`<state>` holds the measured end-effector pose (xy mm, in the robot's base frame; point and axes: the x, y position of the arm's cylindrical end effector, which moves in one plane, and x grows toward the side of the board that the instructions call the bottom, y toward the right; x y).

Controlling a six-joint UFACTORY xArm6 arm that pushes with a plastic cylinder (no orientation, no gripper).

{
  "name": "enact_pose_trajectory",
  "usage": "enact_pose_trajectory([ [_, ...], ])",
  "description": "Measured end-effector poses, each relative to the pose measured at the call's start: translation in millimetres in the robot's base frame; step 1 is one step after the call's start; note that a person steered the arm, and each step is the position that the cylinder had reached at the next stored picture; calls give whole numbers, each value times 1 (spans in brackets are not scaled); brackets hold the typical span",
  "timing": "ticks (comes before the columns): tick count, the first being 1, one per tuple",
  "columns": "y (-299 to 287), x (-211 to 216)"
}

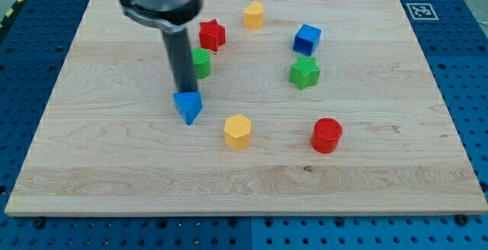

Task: Nudge green star up a bit

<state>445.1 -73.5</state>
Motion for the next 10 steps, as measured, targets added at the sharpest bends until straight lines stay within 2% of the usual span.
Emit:
enact_pose_trajectory([
  [1,38,9],
  [4,50,9],
  [7,176,13],
  [8,182,10],
  [9,195,-12],
  [10,208,-57],
])
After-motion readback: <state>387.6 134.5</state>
